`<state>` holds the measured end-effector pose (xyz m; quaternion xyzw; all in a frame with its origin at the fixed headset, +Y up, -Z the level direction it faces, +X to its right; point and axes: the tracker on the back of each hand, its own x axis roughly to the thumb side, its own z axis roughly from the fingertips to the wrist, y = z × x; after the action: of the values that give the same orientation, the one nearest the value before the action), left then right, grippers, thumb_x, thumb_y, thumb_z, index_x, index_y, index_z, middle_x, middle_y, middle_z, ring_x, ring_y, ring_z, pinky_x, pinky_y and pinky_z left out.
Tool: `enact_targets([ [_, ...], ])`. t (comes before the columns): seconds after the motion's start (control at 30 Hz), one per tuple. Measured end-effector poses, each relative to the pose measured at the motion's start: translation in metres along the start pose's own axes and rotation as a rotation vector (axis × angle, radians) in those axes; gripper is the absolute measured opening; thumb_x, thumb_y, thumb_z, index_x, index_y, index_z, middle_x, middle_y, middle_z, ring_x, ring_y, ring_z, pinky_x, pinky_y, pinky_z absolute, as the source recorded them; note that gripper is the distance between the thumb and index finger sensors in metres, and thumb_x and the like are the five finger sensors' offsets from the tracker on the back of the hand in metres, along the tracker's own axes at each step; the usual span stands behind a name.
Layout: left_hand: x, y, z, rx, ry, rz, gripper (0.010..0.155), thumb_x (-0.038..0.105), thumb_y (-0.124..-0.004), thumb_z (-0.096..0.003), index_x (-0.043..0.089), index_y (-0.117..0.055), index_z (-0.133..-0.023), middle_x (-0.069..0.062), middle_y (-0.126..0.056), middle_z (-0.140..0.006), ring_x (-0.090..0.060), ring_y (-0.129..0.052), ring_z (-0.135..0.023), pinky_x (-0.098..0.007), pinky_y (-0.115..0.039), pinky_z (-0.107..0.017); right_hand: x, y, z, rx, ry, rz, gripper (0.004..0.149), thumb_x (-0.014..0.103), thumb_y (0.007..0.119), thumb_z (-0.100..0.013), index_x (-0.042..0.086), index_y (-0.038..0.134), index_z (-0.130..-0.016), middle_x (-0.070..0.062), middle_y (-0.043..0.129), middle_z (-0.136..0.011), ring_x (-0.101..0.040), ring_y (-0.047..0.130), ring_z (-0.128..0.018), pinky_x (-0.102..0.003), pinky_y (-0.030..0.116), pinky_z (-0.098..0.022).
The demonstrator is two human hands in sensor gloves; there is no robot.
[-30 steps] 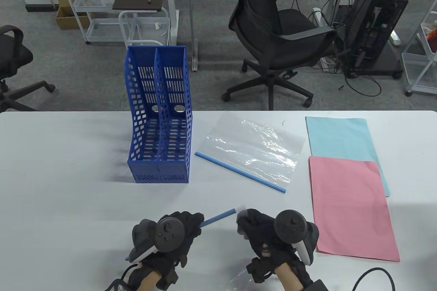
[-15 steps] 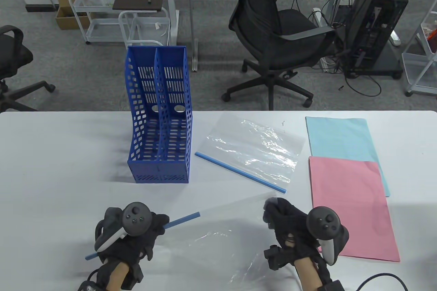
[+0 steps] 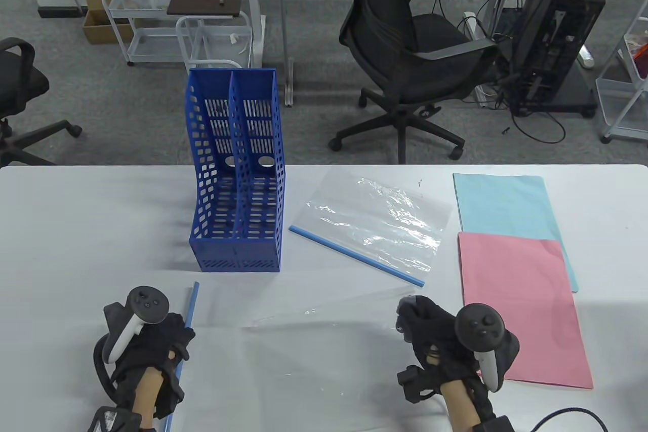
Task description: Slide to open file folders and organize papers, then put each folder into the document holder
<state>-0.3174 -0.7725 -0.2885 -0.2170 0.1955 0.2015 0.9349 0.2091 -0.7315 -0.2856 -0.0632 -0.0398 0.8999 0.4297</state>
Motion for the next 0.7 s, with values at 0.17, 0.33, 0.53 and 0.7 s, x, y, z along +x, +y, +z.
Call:
enact_targets([
  [0.17,0.001,-0.001,-0.005,0.074,0.066,-0.092,0.049,0.046,-0.089,-0.0415,0.020,-0.090,-0.083,0.003,-0.100,-0.059,-0.017,-0.103,-0.045,-0.044,-0.084,-0.053,0.002,0.007,-0.002,0.030,-0.007,0.033,0.041,0.043,0.084,-0.035,0.024,0.093,-0.069,0.004,0.106,-0.047,-0.012,0.105,-0.029,-0.036,0.092,-0.037],
  [0.33,0.000,-0.001,-0.006,0.140,0.104,-0.139,0.049,0.047,-0.089,-0.0415,0.023,-0.089,-0.084,0.004,-0.099,-0.060,-0.016,-0.102,-0.047,-0.045,-0.083,-0.055,0.005,0.011,-0.003,0.047,-0.015,0.055,0.041,0.043,0.083,-0.035,0.024,0.093,-0.070,0.004,0.106,-0.048,-0.012,0.105,-0.030,-0.036,0.092,-0.037],
  [0.53,0.013,0.005,0.015,0.250,0.069,-0.185,0.059,0.052,-0.085,-0.0412,0.021,-0.082,-0.091,0.001,-0.098,-0.066,-0.020,-0.101,-0.051,-0.047,-0.081,-0.055,0.007,0.014,-0.004,0.060,-0.019,0.058,0.041,0.044,0.083,-0.035,0.025,0.093,-0.070,0.004,0.106,-0.048,-0.012,0.105,-0.030,-0.036,0.091,-0.038],
  [0.7,0.067,0.000,0.062,0.170,-0.484,-0.057,0.077,0.060,-0.082,-0.0405,0.029,-0.062,-0.108,-0.001,-0.082,-0.102,-0.028,-0.088,-0.091,-0.053,-0.072,-0.070,0.014,0.012,0.000,0.109,-0.096,-0.001,0.040,0.044,0.083,-0.035,0.029,0.091,-0.072,0.008,0.105,-0.057,-0.014,0.106,-0.042,-0.039,0.089,-0.048],
])
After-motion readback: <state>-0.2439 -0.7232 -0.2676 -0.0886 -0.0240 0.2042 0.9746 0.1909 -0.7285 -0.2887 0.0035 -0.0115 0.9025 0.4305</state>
